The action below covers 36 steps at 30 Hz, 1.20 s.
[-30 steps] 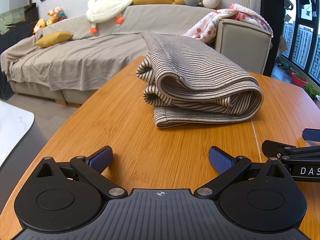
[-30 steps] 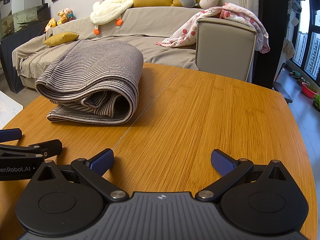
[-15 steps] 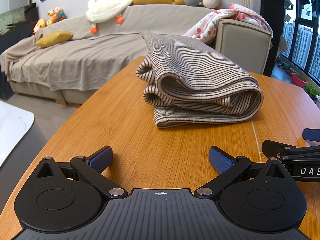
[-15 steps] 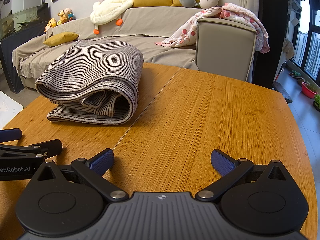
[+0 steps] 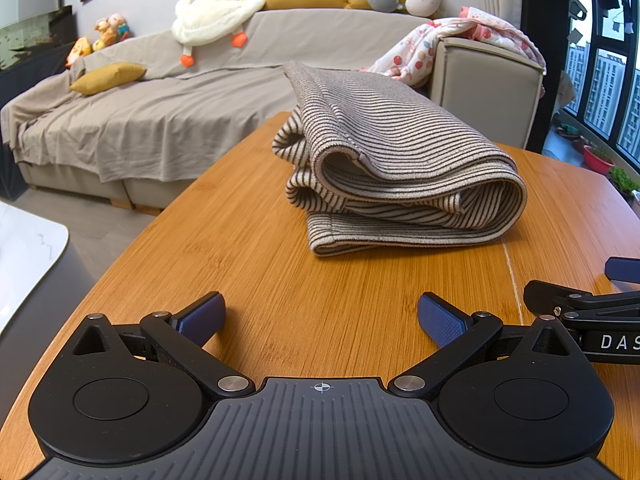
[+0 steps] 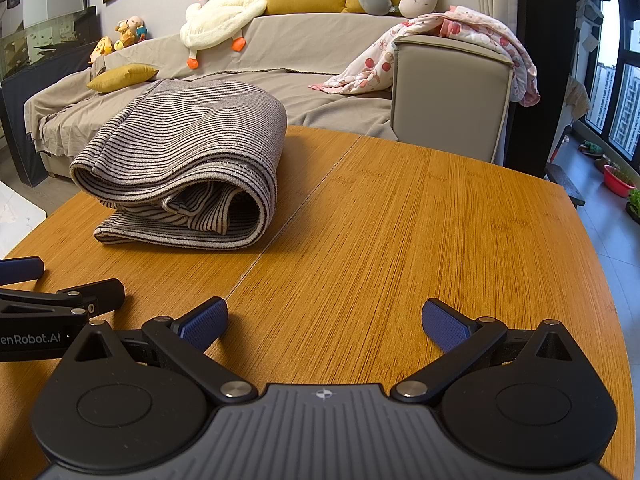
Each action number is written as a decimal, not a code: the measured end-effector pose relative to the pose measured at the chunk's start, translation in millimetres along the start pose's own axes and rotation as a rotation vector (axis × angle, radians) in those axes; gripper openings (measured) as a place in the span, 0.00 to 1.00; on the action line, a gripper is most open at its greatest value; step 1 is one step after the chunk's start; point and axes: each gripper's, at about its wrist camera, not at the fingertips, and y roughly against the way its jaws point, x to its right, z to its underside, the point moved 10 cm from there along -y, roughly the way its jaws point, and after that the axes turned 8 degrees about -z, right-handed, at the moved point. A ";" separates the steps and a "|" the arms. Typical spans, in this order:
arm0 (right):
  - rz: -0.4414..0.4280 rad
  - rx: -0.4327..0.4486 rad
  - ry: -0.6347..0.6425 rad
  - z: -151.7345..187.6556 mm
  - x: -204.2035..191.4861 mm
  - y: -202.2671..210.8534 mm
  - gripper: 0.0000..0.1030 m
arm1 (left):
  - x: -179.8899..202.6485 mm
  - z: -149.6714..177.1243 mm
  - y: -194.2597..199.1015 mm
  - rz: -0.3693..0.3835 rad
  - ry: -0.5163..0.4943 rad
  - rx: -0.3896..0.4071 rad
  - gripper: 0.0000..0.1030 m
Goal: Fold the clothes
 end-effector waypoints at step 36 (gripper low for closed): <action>0.001 0.001 -0.001 0.6 -0.2 0.3 1.00 | -1.1 -0.9 -0.9 0.015 -0.005 0.002 1.00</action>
